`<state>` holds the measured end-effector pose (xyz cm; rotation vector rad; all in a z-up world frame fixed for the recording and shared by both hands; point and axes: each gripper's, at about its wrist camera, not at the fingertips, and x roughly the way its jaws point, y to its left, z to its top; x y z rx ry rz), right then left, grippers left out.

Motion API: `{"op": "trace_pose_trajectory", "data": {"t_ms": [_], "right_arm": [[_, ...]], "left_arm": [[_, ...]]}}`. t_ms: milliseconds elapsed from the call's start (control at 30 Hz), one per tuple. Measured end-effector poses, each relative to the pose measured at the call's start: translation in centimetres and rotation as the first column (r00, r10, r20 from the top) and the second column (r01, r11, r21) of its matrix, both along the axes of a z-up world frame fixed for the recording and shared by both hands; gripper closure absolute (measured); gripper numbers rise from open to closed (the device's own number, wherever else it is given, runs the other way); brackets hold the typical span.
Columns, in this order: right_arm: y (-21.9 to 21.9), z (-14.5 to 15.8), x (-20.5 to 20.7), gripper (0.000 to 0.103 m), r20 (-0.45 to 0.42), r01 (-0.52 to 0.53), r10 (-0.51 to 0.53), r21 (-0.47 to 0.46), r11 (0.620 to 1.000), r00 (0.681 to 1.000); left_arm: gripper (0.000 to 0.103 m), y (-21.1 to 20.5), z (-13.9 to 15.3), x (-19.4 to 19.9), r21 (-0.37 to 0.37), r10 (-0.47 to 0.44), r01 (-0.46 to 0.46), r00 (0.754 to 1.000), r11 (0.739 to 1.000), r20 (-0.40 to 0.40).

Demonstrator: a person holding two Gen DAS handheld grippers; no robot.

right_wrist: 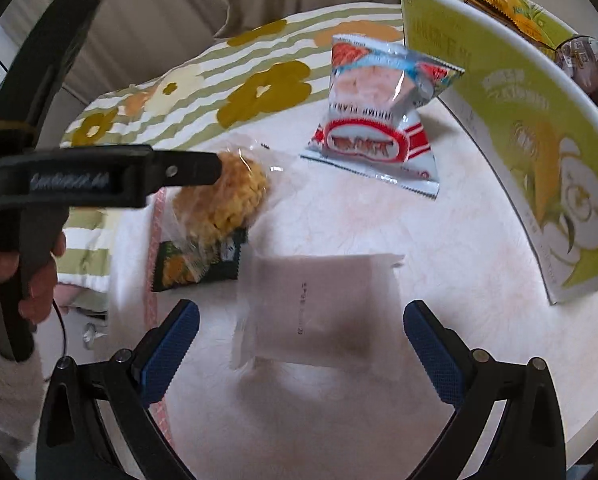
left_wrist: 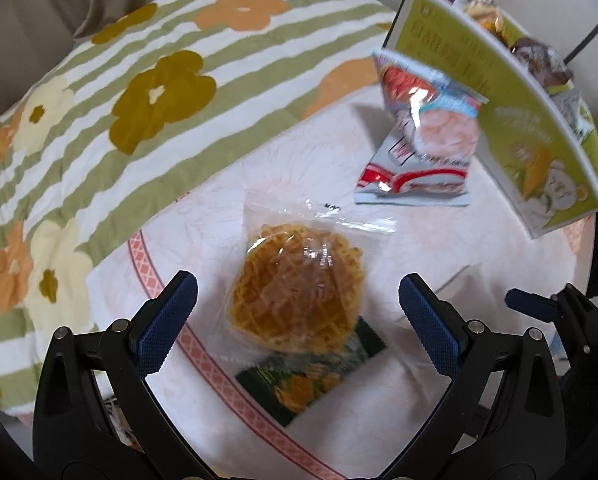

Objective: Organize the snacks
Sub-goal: 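Grasp the wrapped waffle with left tool while right tool grasps white square pack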

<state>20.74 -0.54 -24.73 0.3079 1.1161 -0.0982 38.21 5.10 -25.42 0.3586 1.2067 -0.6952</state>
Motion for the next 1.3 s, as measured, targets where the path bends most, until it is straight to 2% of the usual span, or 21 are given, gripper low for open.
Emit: {"op": "trace_pose_trajectory", "data": {"t_ms": [167,400,467,600,767,933,1300], "right_arm": [[0.2,-1.2,0.2,0.001,0.009,0.061,-0.06,-0.052,0.997,0.998],[0.3,-2.0,0.6,0.001,0.016,0.046,-0.045,-0.081,0.996,0.999],[0.5,-2.3,0.6,0.001,0.016,0.03,-0.029,-0.088,0.996,0.999],[1.2,-2.9,0.8,0.001,0.007,0.002,-0.001,-0.126,0.992,1.0],[1.3,-3.3,0.7,0.001,0.009,0.004,-0.003,-0.145,0.989,1.0],[2.0,-3.8,1.3,0.001,-0.003,-0.024,0.024,-0.195,0.981,1.0],[1.9,-4.0,1.2,0.001,0.018,-0.047,0.052,-0.22,0.974,0.998]], "left_arm": [[0.003,-0.6,-2.3,0.3,0.025,-0.034,0.034,0.999,0.999,-0.016],[0.004,-0.7,-4.6,0.7,0.048,-0.035,0.037,0.999,0.998,-0.037],[0.006,-0.6,-5.0,0.8,0.036,-0.03,0.032,0.998,0.999,-0.053],[0.011,-1.0,-5.1,0.5,0.066,-0.04,0.04,0.999,0.997,-0.009],[0.024,-1.2,-4.8,0.2,0.07,-0.055,0.054,0.998,0.996,0.012],[0.027,-1.1,-4.6,0.2,0.067,-0.043,0.043,0.999,0.997,0.006],[0.028,0.1,-3.2,-1.0,0.06,-0.002,0.001,1.0,0.998,0.024]]}}
